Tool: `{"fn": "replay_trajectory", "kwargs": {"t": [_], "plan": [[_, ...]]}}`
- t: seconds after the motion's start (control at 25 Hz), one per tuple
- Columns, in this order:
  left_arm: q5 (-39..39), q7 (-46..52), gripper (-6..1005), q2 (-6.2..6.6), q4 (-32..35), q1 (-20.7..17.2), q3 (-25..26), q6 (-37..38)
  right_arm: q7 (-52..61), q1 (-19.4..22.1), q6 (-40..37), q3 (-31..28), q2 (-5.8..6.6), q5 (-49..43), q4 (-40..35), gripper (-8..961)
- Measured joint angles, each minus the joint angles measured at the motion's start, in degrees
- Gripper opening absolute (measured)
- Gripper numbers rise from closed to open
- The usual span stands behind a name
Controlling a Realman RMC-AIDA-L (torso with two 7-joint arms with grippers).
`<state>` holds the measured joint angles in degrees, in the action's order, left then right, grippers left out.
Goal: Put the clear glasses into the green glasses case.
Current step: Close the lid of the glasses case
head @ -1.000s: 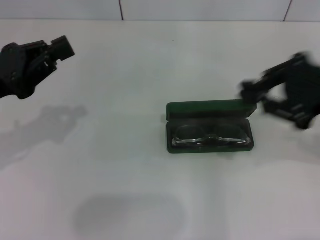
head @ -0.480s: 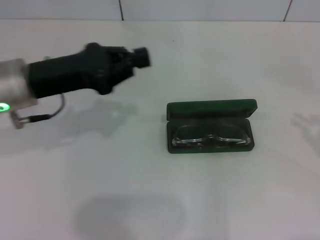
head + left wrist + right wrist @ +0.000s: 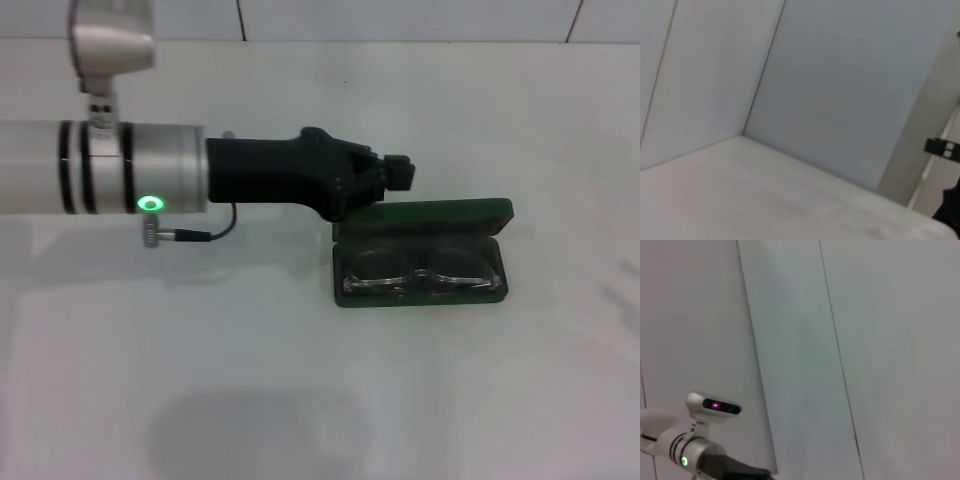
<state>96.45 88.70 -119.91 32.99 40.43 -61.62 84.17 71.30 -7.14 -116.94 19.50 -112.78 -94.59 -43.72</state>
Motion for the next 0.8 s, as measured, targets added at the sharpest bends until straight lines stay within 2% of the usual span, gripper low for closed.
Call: {"fn": "replay_trajectory", "kwargs": {"t": [0.08, 0.12, 0.4, 0.8], "plan": [[-0.17, 0.34, 95, -0.26, -0.5, 0.55, -0.98, -2.21, -0.32, -0.2, 0.42, -0.06, 0.03, -0.31, 1.27, 339], [-0.52, 0.53, 135, -0.38, -0.75, 0.7, -1.4, -3.44, -0.42, -0.35, 0.66, -0.08, 0.07, -0.32, 1.8, 369], [-7.05, -0.71, 338, -0.36, -2.91, 0.94, -7.32, -10.77, -1.77, -2.15, 3.29, -0.16, -0.33, -0.1, 3.86, 395], [-13.23, -1.23, 200, -0.58, -5.79, 2.67, -19.08, -20.96, -2.01, -4.69, 5.41, 0.5, -0.21, -0.49, 5.22, 394]]}}
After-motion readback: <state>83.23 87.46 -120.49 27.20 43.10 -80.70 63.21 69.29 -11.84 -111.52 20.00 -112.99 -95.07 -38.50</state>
